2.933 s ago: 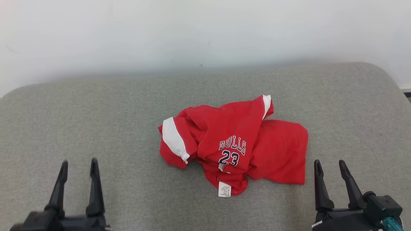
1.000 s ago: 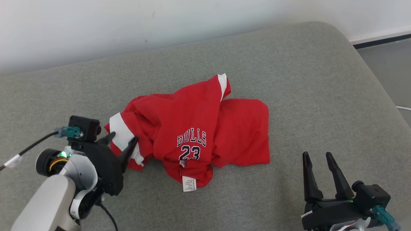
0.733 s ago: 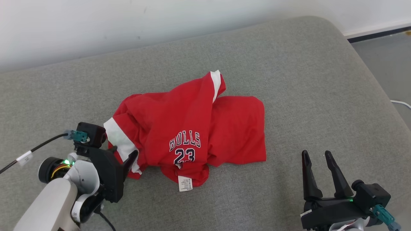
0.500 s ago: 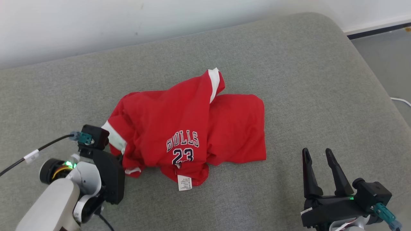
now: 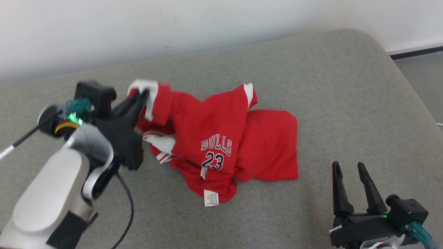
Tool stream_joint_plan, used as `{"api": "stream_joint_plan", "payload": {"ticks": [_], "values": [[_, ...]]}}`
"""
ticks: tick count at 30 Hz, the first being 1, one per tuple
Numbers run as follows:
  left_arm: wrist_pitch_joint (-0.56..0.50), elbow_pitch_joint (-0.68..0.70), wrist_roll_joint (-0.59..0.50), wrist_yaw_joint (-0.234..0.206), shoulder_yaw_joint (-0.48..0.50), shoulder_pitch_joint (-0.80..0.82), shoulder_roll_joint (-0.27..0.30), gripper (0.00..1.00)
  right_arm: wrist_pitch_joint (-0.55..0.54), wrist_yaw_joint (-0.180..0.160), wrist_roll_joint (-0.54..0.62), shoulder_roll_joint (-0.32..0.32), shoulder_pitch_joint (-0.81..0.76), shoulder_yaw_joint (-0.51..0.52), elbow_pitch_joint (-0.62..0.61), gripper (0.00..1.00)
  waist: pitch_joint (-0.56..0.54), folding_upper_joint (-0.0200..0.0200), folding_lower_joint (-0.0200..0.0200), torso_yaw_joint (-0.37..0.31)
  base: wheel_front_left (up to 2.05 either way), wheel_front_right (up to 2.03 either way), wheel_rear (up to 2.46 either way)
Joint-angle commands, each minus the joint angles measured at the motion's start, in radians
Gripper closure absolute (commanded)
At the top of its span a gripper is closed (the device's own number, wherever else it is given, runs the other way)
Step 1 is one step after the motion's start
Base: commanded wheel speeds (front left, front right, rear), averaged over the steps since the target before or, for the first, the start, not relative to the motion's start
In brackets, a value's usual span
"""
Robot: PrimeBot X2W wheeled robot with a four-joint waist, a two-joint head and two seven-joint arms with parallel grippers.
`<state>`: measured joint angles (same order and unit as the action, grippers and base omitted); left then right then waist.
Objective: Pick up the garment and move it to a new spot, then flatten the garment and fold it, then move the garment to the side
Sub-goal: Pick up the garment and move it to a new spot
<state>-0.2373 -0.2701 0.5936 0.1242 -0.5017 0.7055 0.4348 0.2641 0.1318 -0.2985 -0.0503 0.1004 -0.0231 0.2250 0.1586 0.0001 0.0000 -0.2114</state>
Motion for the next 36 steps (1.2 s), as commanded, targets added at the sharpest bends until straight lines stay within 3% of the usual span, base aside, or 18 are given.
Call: {"api": "stream_joint_plan", "payload": {"ticks": [1, 10, 17, 22, 29, 36], "values": [[0.020, 0.022, -0.011, 0.002, 0.003, 0.040, -0.021, 1.00, 0.000, -0.002, 0.005, 0.000, -0.012, 0.005, -0.002, 0.00, -0.018, -0.0001, 0.0000, 0.019, 0.00, 0.00, 0.00], [0.046, 0.064, -0.017, 0.005, -0.022, 0.244, -0.126, 1.00, 0.000, -0.002, 0.004, 0.000, -0.028, 0.020, 0.003, 0.00, -0.048, -0.0001, 0.0000, 0.037, 0.00, 0.00, 0.00], [0.073, 0.022, -0.021, 0.007, -0.025, 0.452, -0.203, 1.00, 0.000, -0.002, -0.001, 0.000, -0.042, 0.027, 0.005, 0.00, -0.063, -0.0001, 0.0000, 0.033, 0.00, 0.00, 0.00], [0.105, -0.013, -0.009, 0.004, -0.009, 0.550, -0.222, 1.00, 0.000, -0.002, -0.005, 0.000, -0.054, 0.030, 0.006, 0.00, -0.065, -0.0001, 0.0000, 0.032, 0.00, 0.00, 0.00], [0.124, -0.042, 0.005, 0.005, -0.023, 0.569, -0.214, 1.00, 0.000, -0.002, 0.004, 0.000, -0.057, 0.040, 0.000, 0.00, -0.061, -0.0001, 0.0000, 0.056, 0.00, 0.00, 0.00], [0.150, -0.059, 0.015, 0.004, -0.023, 0.536, -0.188, 1.00, 0.001, -0.002, 0.036, 0.000, -0.056, 0.058, -0.027, 0.00, -0.040, -0.0001, 0.0000, 0.143, 0.00, 0.00, 0.00]]}}
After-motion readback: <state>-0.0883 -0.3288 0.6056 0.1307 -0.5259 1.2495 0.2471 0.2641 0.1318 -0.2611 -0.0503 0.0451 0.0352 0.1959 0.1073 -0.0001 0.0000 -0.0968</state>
